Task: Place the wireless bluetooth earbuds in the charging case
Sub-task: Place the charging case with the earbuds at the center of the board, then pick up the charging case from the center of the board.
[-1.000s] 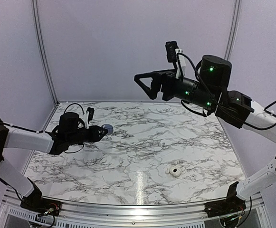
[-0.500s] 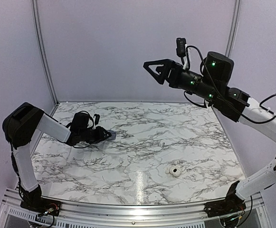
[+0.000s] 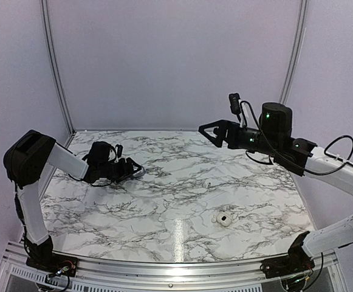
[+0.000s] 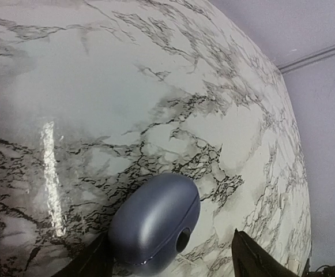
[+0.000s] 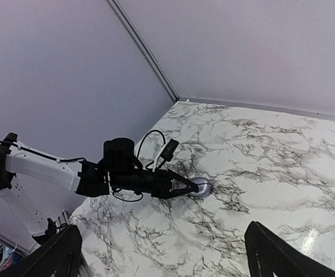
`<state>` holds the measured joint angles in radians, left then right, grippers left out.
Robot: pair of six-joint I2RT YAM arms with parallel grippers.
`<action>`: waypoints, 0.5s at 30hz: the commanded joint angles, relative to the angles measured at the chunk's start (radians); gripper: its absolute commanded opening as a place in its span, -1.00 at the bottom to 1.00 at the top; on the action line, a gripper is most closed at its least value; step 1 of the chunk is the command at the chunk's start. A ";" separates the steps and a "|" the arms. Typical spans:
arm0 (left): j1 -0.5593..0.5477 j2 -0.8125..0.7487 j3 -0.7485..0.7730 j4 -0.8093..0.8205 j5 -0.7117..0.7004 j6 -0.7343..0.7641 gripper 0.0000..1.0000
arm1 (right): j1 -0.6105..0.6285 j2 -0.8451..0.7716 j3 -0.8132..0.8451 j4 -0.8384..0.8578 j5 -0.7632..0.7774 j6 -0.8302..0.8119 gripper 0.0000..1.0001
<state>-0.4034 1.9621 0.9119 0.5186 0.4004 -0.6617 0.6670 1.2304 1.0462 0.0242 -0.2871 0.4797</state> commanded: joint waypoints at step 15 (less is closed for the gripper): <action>0.025 -0.604 -0.244 -0.243 -0.281 0.152 0.98 | -0.015 -0.185 -0.267 -0.405 0.170 0.163 0.93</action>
<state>-0.3786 1.5078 0.7261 0.3229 0.1955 -0.5510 0.6609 1.0779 0.8497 -0.2592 -0.1837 0.5430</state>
